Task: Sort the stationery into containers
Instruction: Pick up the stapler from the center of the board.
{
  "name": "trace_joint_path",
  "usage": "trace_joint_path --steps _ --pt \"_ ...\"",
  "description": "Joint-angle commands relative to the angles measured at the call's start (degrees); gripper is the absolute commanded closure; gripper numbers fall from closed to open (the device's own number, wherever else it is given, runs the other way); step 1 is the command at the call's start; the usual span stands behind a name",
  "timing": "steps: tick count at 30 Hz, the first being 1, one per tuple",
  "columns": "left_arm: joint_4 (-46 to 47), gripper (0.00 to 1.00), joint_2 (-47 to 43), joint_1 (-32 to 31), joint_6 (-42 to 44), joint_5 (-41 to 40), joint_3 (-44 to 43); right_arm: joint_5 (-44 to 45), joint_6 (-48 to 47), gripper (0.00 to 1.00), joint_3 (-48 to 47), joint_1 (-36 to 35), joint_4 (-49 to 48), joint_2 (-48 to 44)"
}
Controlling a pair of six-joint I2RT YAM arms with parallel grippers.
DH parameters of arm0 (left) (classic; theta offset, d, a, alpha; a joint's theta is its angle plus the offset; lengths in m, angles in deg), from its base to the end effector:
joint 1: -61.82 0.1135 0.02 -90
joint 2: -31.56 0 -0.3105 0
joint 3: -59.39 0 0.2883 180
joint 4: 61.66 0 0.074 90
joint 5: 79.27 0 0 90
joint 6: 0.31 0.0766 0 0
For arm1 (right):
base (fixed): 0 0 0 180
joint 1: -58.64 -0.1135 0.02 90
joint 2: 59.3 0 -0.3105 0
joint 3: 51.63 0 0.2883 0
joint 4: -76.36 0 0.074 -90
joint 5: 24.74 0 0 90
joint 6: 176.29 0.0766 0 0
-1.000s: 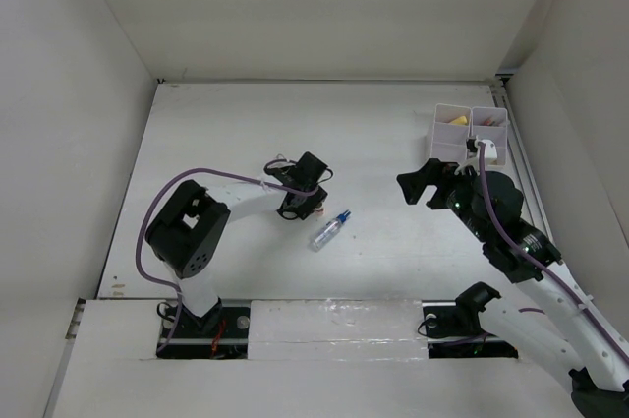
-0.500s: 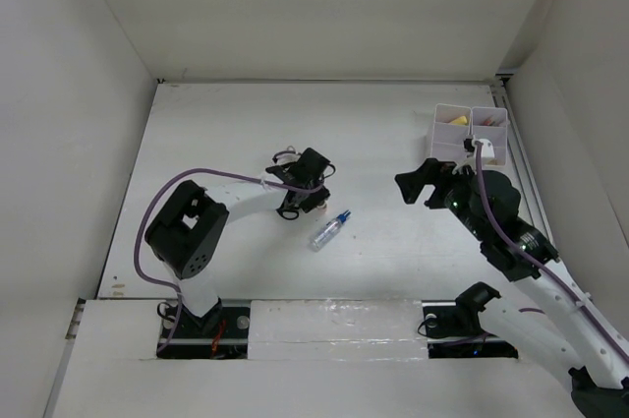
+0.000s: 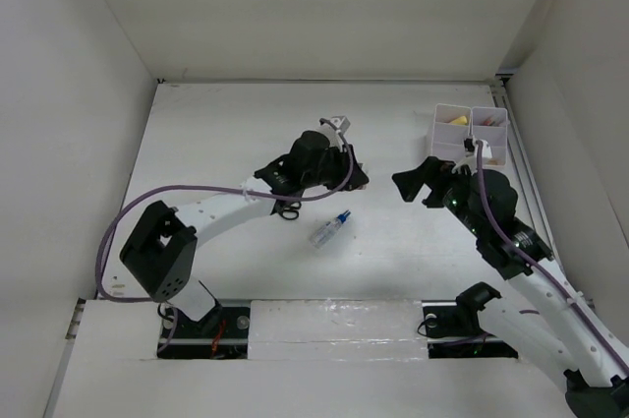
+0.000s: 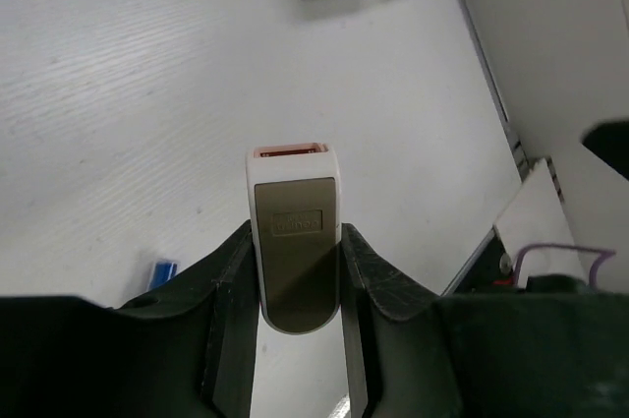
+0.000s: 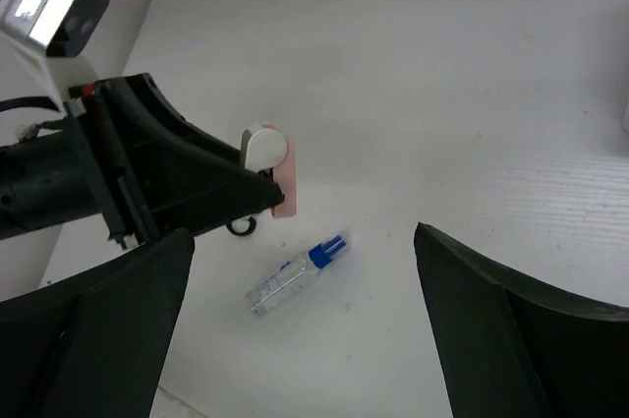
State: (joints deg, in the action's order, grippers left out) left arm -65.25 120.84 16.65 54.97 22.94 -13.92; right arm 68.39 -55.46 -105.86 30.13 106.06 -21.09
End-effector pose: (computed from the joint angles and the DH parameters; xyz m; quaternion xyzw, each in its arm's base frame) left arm 0.2942 -0.3189 0.2948 0.1351 0.8033 -0.4348 0.3839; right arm 0.1772 0.0915 0.3495 0.0328 0.7855 0.2871 0.5473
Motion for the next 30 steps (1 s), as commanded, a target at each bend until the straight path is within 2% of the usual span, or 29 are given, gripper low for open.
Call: trace_joint_path --steps 1,8,11,21,25,30 --pt "8.8 1.00 -5.4 -2.9 11.8 7.0 2.3 -2.1 2.8 0.00 -0.9 0.4 -4.9 -0.6" --pt "14.6 1.00 -10.1 -7.8 18.1 8.4 6.1 -6.1 7.0 0.00 -1.5 0.4 -5.6 0.1" --pt "15.1 1.00 -11.9 -11.2 20.6 3.8 6.9 -9.5 7.8 0.01 -1.5 0.4 -7.4 0.1" --pt "15.0 1.00 -13.0 -11.2 21.6 2.5 4.9 -14.6 9.5 0.06 0.9 0.4 -10.0 1.2" --pt "15.0 1.00 -11.9 -11.2 21.6 3.1 3.2 -16.1 9.5 0.17 1.5 -0.2 -11.5 1.8" --pt "14.4 1.00 -11.4 -11.2 21.6 2.5 1.3 -15.2 9.5 0.21 2.1 -2.2 -12.1 2.8"
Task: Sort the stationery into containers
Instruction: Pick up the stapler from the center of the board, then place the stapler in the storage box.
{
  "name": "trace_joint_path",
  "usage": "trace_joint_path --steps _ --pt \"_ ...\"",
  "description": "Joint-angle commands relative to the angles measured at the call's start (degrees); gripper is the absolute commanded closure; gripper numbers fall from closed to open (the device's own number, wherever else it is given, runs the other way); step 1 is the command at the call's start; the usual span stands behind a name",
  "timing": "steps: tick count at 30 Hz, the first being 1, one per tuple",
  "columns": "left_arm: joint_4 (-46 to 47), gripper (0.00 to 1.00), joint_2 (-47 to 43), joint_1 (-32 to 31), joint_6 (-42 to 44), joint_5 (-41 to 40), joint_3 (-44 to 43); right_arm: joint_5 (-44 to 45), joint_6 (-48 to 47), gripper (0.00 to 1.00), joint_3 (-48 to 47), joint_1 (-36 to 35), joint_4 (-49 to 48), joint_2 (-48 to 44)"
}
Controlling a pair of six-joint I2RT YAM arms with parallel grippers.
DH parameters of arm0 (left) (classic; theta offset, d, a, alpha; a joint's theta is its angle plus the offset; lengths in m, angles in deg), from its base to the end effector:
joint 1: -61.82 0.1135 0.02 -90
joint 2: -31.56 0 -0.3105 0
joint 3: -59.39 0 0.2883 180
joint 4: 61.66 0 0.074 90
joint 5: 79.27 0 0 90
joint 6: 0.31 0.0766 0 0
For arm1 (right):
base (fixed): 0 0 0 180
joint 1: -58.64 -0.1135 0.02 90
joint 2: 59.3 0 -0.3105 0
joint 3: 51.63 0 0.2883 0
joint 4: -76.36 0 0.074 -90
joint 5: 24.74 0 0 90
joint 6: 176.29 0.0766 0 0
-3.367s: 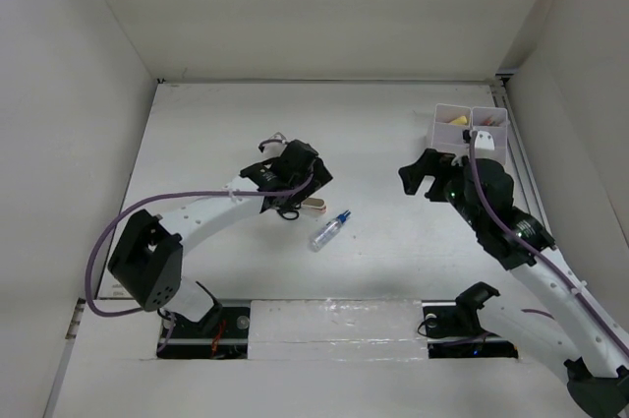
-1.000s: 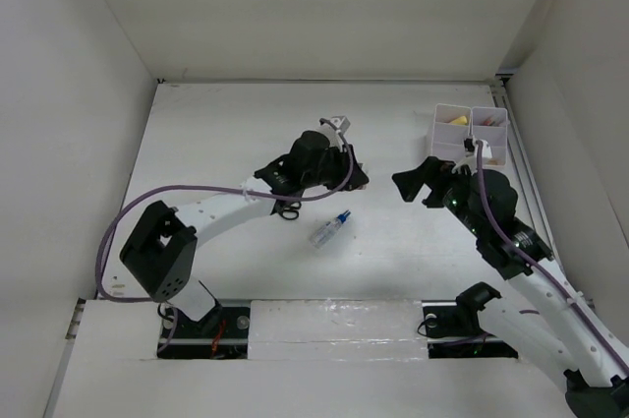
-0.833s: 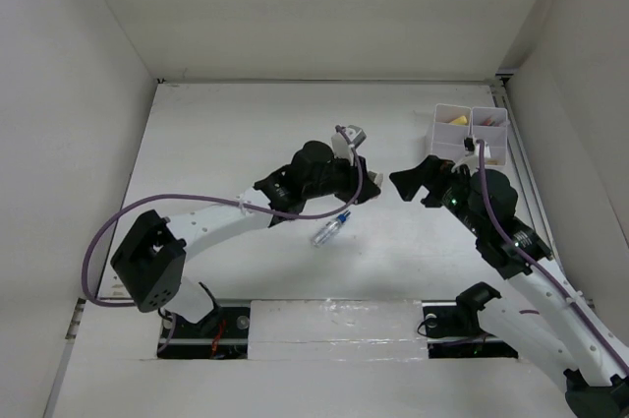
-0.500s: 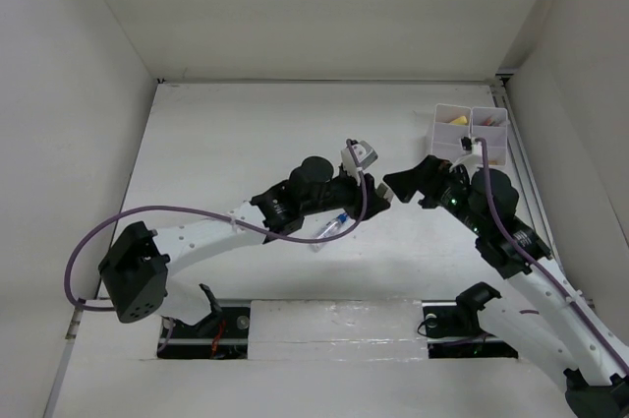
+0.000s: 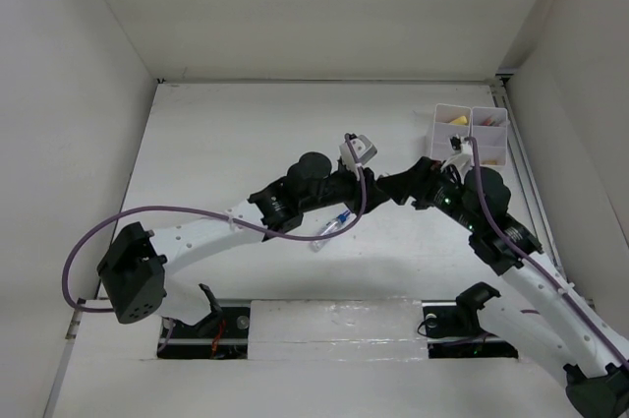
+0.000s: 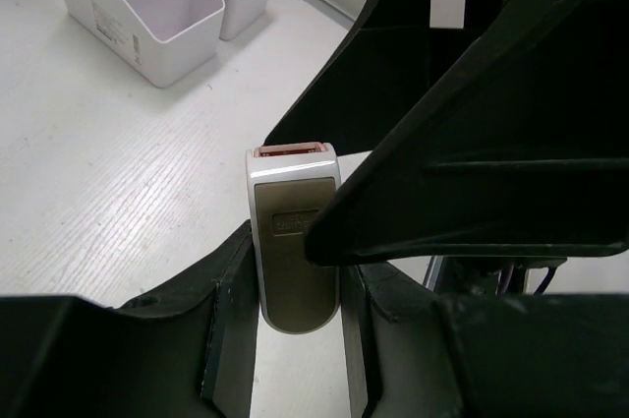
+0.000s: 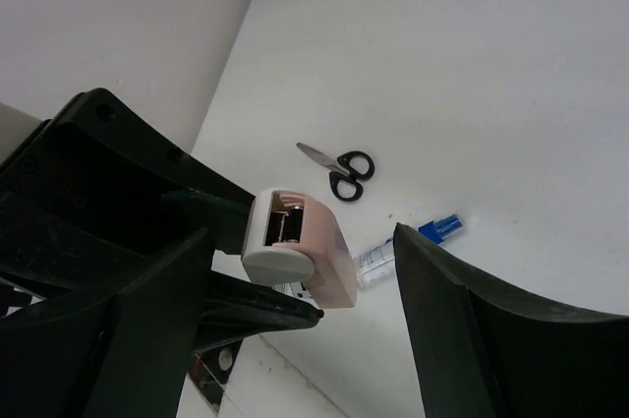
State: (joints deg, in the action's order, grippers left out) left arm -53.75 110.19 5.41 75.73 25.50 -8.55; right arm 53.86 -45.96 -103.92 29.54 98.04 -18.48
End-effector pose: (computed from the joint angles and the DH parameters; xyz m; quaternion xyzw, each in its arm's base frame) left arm 0.1995 -0.3357 0.3572 0.3426 0.6372 -0.4702 0.5054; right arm 0.1799 0.1174 0.3474 0.0113 0.7660 0.4261 0.4812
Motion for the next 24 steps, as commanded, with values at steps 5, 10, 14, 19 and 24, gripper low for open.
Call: trace_joint_path --steps 5,10,14,19,24 --pt "2.4 1.00 0.4 0.1 0.9 0.4 -4.6 -0.6 -0.5 0.35 0.6 -2.1 -4.7 0.8" --pt "1.9 1.00 0.9 0.1 0.9 0.4 -5.2 -0.6 -0.5 0.75 0.6 -2.1 -4.7 0.8" --pt "1.9 1.00 0.9 0.1 0.9 -1.8 -5.2 -1.2 -0.5 1.00 0.6 -2.6 -4.7 0.8" --pt "-1.1 0.94 2.7 0.1 0.9 -4.6 -7.9 -1.2 -1.0 1.00 0.1 -2.6 -4.7 1.3" --pt "-1.9 0.25 3.2 0.1 0.3 -4.6 -7.9 -0.5 -3.0 1.00 0.1 -2.6 -5.5 1.8"
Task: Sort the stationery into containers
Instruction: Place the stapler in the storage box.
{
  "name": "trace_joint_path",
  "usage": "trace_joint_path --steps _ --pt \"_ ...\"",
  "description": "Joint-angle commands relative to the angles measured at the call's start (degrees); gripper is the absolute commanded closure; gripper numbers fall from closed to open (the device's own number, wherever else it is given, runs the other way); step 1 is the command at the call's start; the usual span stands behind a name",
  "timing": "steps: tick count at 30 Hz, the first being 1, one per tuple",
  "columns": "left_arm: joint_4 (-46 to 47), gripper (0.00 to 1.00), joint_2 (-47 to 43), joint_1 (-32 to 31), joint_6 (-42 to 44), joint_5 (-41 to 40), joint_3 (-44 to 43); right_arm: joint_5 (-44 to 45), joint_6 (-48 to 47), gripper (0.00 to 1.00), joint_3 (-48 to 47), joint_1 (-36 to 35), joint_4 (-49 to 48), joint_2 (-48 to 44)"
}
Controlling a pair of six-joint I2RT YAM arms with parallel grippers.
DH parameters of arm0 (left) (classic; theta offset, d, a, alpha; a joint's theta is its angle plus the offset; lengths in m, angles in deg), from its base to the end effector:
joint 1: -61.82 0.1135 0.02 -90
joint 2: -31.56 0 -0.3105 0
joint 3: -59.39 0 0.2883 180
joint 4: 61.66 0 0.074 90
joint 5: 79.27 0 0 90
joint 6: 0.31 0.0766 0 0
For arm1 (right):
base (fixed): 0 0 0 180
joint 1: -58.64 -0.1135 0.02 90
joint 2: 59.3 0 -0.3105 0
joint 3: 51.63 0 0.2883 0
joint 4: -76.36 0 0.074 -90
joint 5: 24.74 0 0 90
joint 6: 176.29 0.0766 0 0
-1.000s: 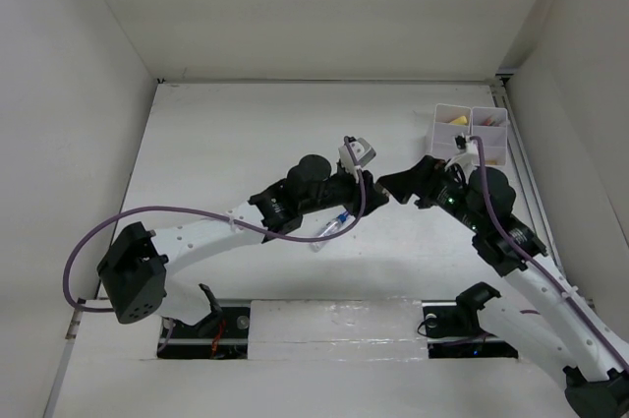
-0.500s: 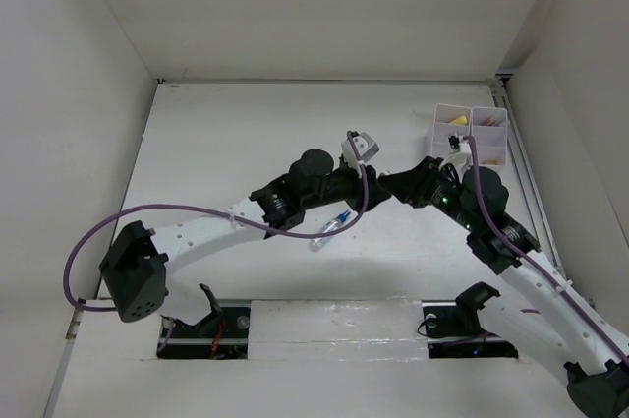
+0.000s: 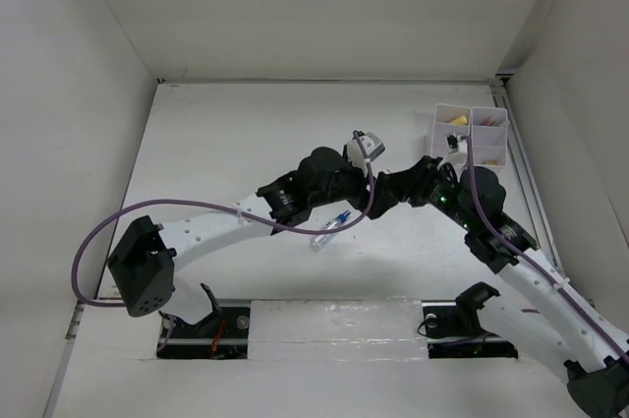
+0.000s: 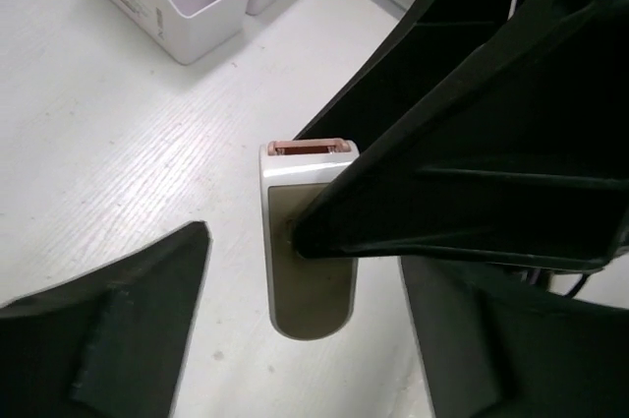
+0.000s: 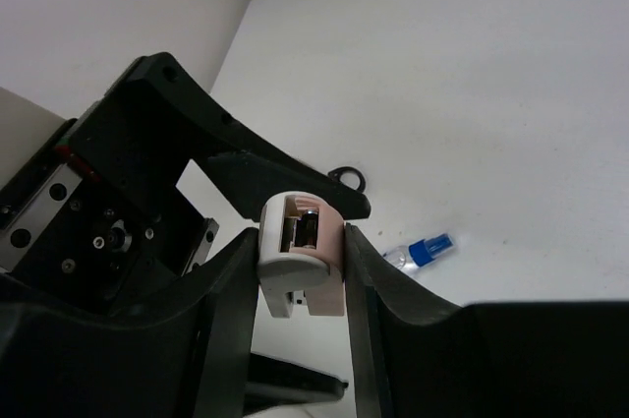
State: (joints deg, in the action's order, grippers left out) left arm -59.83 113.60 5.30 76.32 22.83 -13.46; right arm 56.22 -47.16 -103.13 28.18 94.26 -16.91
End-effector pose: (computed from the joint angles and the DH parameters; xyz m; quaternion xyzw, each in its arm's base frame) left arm 0.2124 -0.3502 0.3559 0.3393 0.6689 -0.4410 0.4929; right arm 0.1863 0.1235 0.3456 0.0061 0.7586 0.4194 0.4987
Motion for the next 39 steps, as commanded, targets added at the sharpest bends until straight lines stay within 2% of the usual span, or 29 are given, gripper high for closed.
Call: trace_joint_path --steps 1,5,8,12,14,18,21,22,27,29,33,39 --pt "4.7 0.18 -0.2 0.2 -0.3 -1.9 -3.0 -2.1 -2.5 1.00 -0.7 -1.3 -2.5 0.2" --pt "4.7 0.00 -1.9 0.2 -0.3 -1.4 -1.0 -0.6 -3.7 1.00 -0.7 -1.3 -3.6 1.3" --pt "4.2 0.00 -3.1 0.2 -0.3 0.3 -0.4 2.7 -6.2 1.00 -0.7 -1.3 -5.4 2.0" --pt "1.0 0.00 -4.6 0.2 -0.3 0.2 -0.4 11.7 -11.4 1.00 -1.6 -0.7 -6.2 3.5" --pt "-1.3 0.00 -7.0 0.2 -0.8 -1.0 0.8 16.4 -13.3 1.00 -2.3 2.0 -8.5 4.7" --pt "-5.3 0.00 -11.8 0.2 -4.0 -6.6 2.9 17.6 -20.9 1.00 -5.3 7.2 -11.7 10.4" --pt "-12.6 0.00 -15.1 0.2 -7.5 -14.9 2.9 20.8 -25.2 1.00 -7.4 11.4 -13.6 14.7" --pt "-15.3 0.00 -15.7 0.2 -11.6 -20.6 2.0 20.8 -27.6 1.00 -8.0 13.0 -15.0 15.8" --pt "-31.9 0.00 -17.8 2.8 -22.9 -30.4 -0.8 11.4 -30.7 1.00 -11.0 25.9 -15.0 21.6" --pt "-38.9 0.00 -18.3 2.8 -24.8 -35.8 -1.3 10.1 -30.7 1.00 -10.4 28.2 -16.2 22.7" --pt "-44.9 0.00 -20.9 2.8 -25.5 -38.3 -1.3 5.2 -31.3 1.00 -9.1 32.6 -20.6 23.3" --pt "-49.9 0.00 -22.8 2.8 -23.8 -38.9 -0.8 -0.6 -31.3 1.00 -8.6 37.7 -22.1 25.8"
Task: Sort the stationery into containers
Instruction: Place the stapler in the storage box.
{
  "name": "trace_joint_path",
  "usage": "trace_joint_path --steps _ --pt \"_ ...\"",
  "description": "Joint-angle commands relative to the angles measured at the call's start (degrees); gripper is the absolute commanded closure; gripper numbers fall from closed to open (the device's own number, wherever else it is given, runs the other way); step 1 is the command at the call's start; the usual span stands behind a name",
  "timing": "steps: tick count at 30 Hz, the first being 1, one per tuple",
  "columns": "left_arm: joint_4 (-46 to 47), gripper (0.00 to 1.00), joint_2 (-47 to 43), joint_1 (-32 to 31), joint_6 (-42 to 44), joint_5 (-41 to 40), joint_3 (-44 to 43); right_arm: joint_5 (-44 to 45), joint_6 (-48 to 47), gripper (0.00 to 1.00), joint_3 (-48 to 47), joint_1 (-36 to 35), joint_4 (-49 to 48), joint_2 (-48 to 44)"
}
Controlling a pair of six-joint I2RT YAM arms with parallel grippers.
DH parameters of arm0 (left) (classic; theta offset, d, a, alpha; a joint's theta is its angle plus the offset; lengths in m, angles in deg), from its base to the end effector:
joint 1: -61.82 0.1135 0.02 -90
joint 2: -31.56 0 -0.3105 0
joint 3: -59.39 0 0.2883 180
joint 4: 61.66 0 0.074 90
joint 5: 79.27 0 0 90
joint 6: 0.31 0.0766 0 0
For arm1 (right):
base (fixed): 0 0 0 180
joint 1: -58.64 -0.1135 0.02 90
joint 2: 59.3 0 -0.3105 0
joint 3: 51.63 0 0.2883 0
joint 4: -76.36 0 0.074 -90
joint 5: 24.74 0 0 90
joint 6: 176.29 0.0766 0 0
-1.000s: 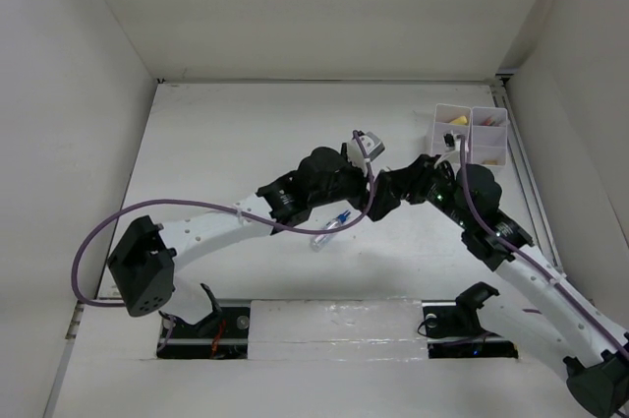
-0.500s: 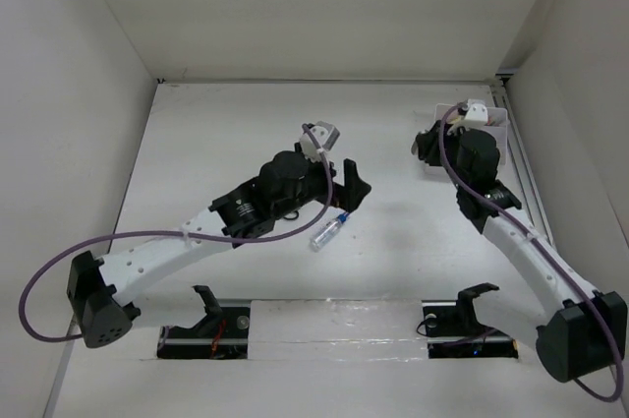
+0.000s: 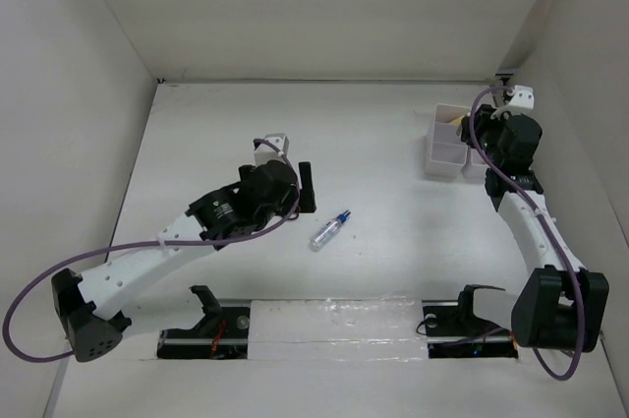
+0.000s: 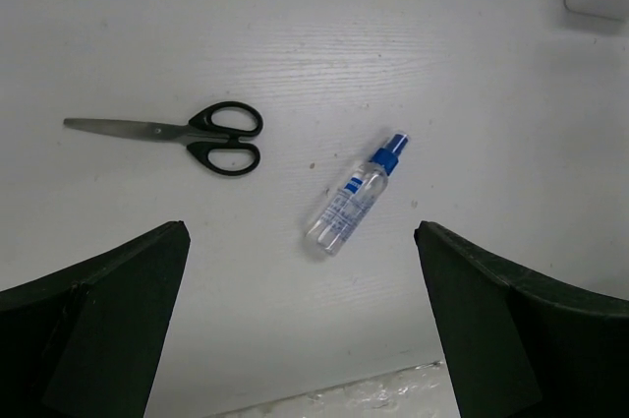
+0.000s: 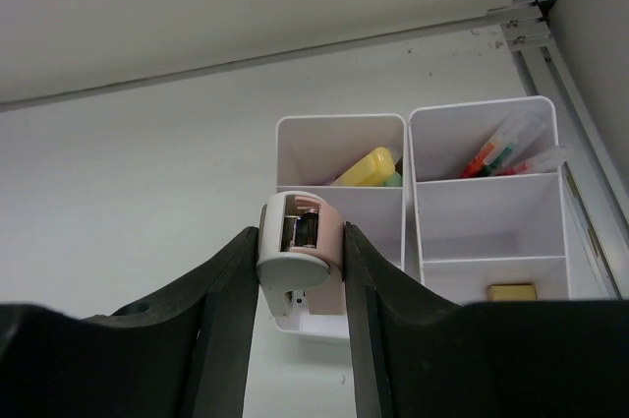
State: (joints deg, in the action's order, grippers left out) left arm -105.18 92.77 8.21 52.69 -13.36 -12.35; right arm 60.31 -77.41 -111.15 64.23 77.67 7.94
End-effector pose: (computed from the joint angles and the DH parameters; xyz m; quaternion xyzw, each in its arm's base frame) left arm 0.1881 -0.2025 0.3599 0.0256 0.8648 -0.2028 0.4586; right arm 0.3331 -0.0260 0.3375 0.0679 0.7573 0.0515 0.6474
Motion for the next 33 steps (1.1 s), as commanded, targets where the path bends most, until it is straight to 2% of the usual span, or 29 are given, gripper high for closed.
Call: trace_joint_path --steps 1,5,22,33 --pt "-5.1 0.00 -2.8 -0.1 -0.2 -3.3 -1.9 -4.7 -1.1 1.00 -0.6 1.6 -6.0 1.0" --pt "-3.6 0.00 -5.0 -0.1 1.2 -4.6 1.5 -5.2 -0.5 1.00 -0.6 2.1 -6.0 1.5" --pt "-2.4 0.00 -7.9 -0.1 1.2 -6.0 2.1 -6.6 2.3 1.00 -1.1 3.7 -6.0 2.0" --pt "-2.4 0.00 -7.9 -0.1 1.2 -6.0 2.6 -4.3 3.3 1.00 -1.1 4.3 -5.5 1.5"
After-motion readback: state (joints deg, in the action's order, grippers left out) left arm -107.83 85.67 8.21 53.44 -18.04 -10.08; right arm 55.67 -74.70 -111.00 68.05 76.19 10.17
